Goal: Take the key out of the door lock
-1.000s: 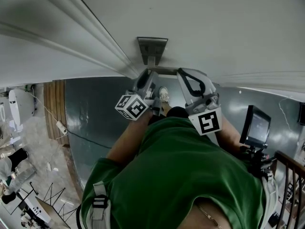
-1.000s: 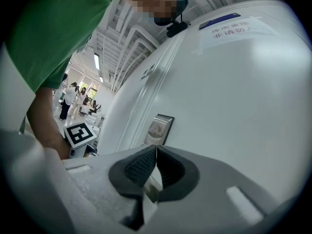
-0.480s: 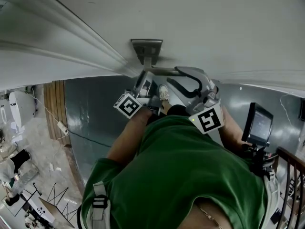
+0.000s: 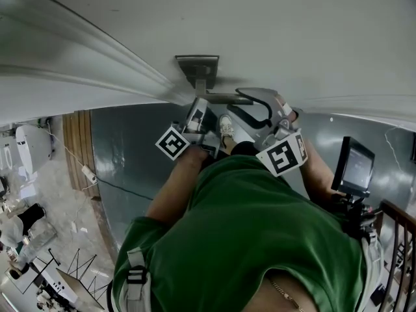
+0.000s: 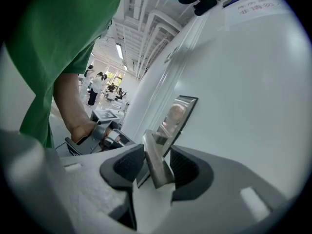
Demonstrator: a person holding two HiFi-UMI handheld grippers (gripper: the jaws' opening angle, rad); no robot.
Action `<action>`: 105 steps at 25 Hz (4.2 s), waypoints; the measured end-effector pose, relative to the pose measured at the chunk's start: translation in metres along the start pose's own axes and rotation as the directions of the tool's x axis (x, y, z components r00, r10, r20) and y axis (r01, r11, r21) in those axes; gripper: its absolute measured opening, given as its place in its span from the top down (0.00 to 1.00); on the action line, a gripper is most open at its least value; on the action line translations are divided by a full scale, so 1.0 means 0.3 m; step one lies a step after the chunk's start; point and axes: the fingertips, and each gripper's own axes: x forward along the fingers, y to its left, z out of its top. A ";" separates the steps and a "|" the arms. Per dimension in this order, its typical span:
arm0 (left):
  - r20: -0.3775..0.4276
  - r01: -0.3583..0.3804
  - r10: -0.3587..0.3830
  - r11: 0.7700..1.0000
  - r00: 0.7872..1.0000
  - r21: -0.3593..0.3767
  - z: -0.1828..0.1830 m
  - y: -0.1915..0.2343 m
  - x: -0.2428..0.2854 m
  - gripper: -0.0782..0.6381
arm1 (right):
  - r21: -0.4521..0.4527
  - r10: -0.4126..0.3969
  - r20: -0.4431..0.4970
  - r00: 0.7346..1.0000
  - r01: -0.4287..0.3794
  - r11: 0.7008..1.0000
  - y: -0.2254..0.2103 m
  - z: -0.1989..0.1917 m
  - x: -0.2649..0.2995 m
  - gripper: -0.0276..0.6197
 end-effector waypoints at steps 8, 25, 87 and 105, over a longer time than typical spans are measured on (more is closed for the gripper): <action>0.016 0.009 -0.009 1.000 1.000 -0.027 0.008 0.003 0.003 0.82 | -0.003 0.016 0.035 0.999 -0.016 1.000 0.004 0.013 0.003 0.71; 0.039 0.018 -0.015 0.998 0.999 -0.064 0.006 0.001 -0.015 0.82 | 0.015 0.005 0.014 1.000 -0.006 1.000 -0.009 0.004 0.000 0.71; -0.020 -0.121 0.120 0.987 0.993 -0.106 -0.027 0.015 -0.086 0.85 | 0.008 0.003 -0.021 1.000 -0.003 1.000 -0.013 -0.014 0.003 0.71; 0.037 -0.082 0.081 0.997 0.996 0.009 0.031 -0.055 -0.114 0.85 | 0.108 -0.075 0.099 0.992 0.064 0.992 -0.055 0.006 -0.021 0.72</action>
